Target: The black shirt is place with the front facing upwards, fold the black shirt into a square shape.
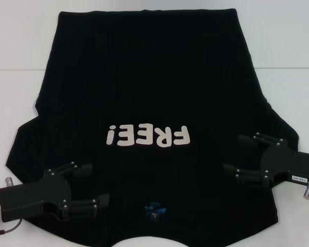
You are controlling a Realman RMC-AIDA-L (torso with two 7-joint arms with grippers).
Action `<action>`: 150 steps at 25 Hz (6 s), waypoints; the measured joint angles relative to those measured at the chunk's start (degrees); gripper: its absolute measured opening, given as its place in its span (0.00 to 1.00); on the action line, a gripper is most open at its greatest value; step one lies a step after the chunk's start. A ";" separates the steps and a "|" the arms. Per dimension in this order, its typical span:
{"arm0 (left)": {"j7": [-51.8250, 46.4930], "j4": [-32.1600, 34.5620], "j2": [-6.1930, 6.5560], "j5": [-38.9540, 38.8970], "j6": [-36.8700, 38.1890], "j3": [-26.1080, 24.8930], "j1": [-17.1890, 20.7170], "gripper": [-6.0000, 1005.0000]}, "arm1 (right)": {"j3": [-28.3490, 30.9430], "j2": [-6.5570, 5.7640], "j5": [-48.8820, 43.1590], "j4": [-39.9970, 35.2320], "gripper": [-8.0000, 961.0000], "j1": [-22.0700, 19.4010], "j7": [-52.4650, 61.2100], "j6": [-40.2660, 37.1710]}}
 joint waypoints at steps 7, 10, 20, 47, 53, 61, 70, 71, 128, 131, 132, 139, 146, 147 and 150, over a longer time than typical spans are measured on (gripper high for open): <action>-0.04 0.00 0.00 0.04 0.01 0.00 0.04 0.94 | -0.09 0.00 0.04 0.05 0.95 0.00 0.00 -0.10; -0.07 0.00 0.00 0.07 0.00 0.00 0.05 0.94 | -0.09 0.00 0.05 0.08 0.95 0.00 0.00 -0.10; -24.70 0.77 2.80 -0.17 0.86 -2.18 -1.95 0.94 | -0.02 -0.07 0.05 0.04 0.95 0.00 0.42 -0.10; -73.78 -2.71 13.48 11.74 -17.86 -3.40 -5.29 0.92 | 0.01 -0.09 -0.15 -0.04 0.95 -0.02 0.81 -1.76; -73.42 -3.06 12.95 11.76 -19.35 -3.18 -5.29 0.91 | 0.01 -0.09 -0.23 -0.15 0.95 0.00 0.80 -2.15; -73.38 -4.26 12.73 11.77 -19.21 -2.99 -5.77 0.89 | 0.09 -0.08 -0.23 -0.18 0.95 0.00 0.79 -2.20; -71.89 -4.31 12.01 11.77 -19.39 -2.48 -6.60 0.88 | 0.14 -0.09 -0.22 -0.18 0.95 0.00 0.83 -2.64; -71.87 -4.30 12.01 11.76 -19.32 -2.40 -6.74 0.88 | 0.24 -0.09 -0.22 -0.18 0.95 -0.01 0.84 -2.83; -74.32 -1.50 12.60 12.08 -18.34 -1.27 -5.72 0.39 | 0.53 -0.18 0.18 -0.70 0.95 -0.44 1.68 -3.64; -75.02 -1.52 12.61 12.66 -18.14 -1.01 -5.65 0.49 | 0.53 -0.18 0.20 -0.71 0.95 -0.44 1.65 -3.69; -75.30 -1.52 12.62 13.00 -18.10 -0.92 -5.63 0.53 | 0.53 -0.18 0.21 -0.71 0.95 -0.45 1.63 -3.71; -75.58 -1.90 12.64 13.55 -17.21 -1.26 -5.99 0.86 | 0.53 -0.18 0.23 -0.71 0.95 -0.52 1.58 -3.81; -75.40 -2.11 11.99 13.54 -18.17 -0.96 -7.18 0.86 | 0.53 -0.18 0.23 -0.71 0.95 -0.53 1.58 -3.88; -75.41 -2.11 11.94 13.54 -18.26 -1.00 -7.35 0.86 | 0.53 -0.18 0.23 -0.71 0.95 -0.53 1.58 -3.88; -76.12 -1.95 11.89 13.63 -18.71 -0.72 -7.62 0.85 | 0.53 -0.18 0.23 -0.71 0.95 -0.53 1.58 -3.89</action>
